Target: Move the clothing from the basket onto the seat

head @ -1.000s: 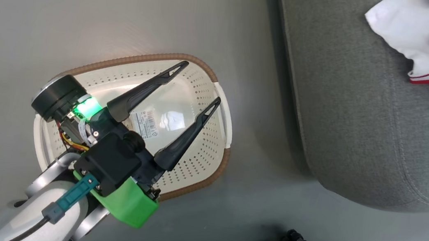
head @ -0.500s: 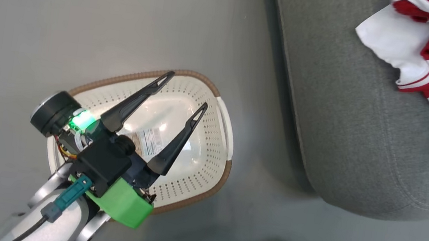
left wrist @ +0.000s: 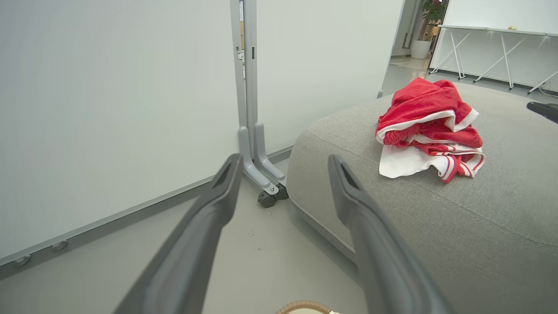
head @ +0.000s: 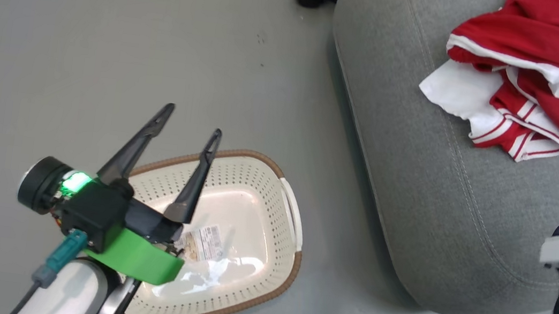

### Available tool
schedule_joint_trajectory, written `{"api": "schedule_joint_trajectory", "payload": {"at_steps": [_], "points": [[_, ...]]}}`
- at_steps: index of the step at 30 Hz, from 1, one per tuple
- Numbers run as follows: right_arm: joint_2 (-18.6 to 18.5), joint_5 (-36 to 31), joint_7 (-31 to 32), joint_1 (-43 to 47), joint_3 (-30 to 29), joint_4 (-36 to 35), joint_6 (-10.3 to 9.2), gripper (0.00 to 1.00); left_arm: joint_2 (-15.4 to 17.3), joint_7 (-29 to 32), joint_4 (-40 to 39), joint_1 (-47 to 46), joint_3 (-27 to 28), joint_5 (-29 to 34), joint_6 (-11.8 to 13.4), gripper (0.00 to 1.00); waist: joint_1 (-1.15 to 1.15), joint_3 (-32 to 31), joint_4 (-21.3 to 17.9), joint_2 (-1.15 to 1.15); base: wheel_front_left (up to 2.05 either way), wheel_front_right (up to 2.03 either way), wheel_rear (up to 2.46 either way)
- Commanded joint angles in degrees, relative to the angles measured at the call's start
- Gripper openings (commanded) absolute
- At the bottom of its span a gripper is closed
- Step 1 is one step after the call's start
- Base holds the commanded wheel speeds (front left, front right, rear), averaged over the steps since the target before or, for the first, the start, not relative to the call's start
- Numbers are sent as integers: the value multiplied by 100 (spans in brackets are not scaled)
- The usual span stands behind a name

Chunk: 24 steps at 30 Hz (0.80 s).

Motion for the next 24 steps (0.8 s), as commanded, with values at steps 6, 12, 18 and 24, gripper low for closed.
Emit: {"api": "schedule_joint_trajectory", "payload": {"at_steps": [6, 12, 18, 24], "points": [[339, -331, 83, 638, 387, -807, 0, 100, -128, -272, 439, 299, 466, -351, 297, 100, 1, -717, 722, 0, 0, 0, 0], [497, -512, 231, 978, 890, -1339, 0, 100, -286, -429, 712, 516, 920, -508, 483, 100, 1, -918, 1165, 0, 0, 0, 0], [547, -671, 367, 1243, 1302, -1622, -1, 100, -519, -449, 779, 861, 1517, -431, 545, 100, 1, -1188, 1500, 0, 0, 0, 0], [567, -766, 541, 1581, 1493, -1811, 0, 100, -720, -447, 925, 1375, 1934, -204, 346, 100, 1, -1515, 1605, 0, 0, 0, 0]]}}
